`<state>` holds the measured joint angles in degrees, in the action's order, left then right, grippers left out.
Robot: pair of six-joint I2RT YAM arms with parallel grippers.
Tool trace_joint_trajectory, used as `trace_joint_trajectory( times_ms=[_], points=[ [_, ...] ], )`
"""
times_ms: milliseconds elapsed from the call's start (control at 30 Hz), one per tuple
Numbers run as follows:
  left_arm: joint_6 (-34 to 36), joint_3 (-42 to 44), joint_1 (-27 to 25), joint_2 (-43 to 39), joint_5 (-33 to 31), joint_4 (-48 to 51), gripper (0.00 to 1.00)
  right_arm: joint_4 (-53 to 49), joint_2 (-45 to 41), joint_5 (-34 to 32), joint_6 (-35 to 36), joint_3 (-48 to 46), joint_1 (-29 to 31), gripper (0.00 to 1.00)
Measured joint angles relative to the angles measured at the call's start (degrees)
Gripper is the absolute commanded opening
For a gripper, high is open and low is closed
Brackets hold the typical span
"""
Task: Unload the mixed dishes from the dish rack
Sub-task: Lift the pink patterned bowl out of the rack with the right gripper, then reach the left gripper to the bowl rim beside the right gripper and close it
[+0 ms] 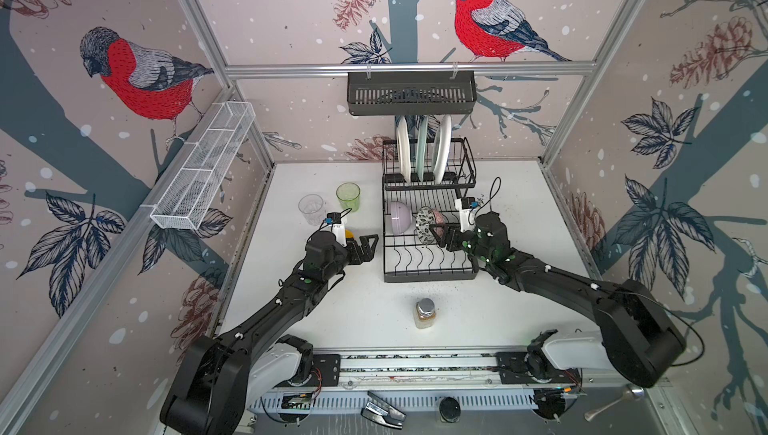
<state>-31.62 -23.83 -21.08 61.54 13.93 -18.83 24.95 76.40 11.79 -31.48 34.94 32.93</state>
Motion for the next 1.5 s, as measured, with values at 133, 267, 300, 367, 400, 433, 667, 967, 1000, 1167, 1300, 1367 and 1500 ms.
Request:
trace_joint_trajectory(
  times_ms=[133, 267, 300, 367, 400, 433, 667, 967, 1000, 1167, 1300, 1367, 1500],
  points=[
    [-1.2, -0.8, -0.5, 1.0, 1.0, -0.4, 0.97, 0.7, -1.7, 1.6, -0.7, -0.9, 0.0, 0.55],
    [-1.4, -2.3, -1.9, 2.4, 1.2, -1.5, 0.97, 1.5, -3.5, 3.5, -2.4, -2.0, 0.0, 0.55],
    [-1.5, -2.7, -2.4, 2.8, 1.1, -1.7, 0.97, 2.1, -3.8, 3.9, -3.1, -2.3, 0.0, 0.55],
    [-1.6, -3.5, -3.6, 3.5, 1.0, -1.9, 0.97, 3.2, -4.0, 4.7, -3.2, -2.8, 0.0, 0.55],
    [-1.6, -3.9, -4.2, 3.9, 1.0, -1.9, 0.97, 3.5, -4.0, 4.9, -3.3, -3.1, 0.0, 0.55],
    [-1.6, -4.4, -4.7, 4.3, 0.9, -1.9, 0.97, 3.5, -4.0, 5.1, -3.6, -3.3, 0.0, 0.55],
    [-3.1, -6.6, -7.8, 7.6, -0.3, -3.7, 0.91, 5.7, -6.5, 7.7, -6.0, -4.7, 0.0, 0.56],
    [-5.6, -10.4, -11.9, 13.1, -0.1, -6.2, 0.76, 8.6, -8.9, 9.8, -8.7, -7.3, 0.2, 0.56],
    [-5.7, -11.1, -12.4, 13.9, -0.1, -6.2, 0.75, 8.7, -9.2, 10.0, -9.0, -7.5, 0.2, 0.56],
    [-6.1, -14.1, -13.6, 17.9, 1.0, -6.2, 0.67, 9.1, -10.5, 10.3, -9.2, -8.1, 0.3, 0.56],
    [-7.0, -15.4, -15.0, 20.5, 2.7, -6.2, 0.60, 9.7, -10.8, 10.4, -9.2, -8.2, 0.3, 0.56],
    [-7.0, -16.3, -15.6, 21.3, 3.3, -6.3, 0.56, 9.8, -11.0, 10.4, -9.2, -8.4, 0.3, 0.56],
    [-7.0, -17.3, -16.3, 22.6, 4.4, -6.7, 0.51, 10.0, -11.1, 10.7, -9.3, -8.8, 0.3, 0.56]
  ],
)
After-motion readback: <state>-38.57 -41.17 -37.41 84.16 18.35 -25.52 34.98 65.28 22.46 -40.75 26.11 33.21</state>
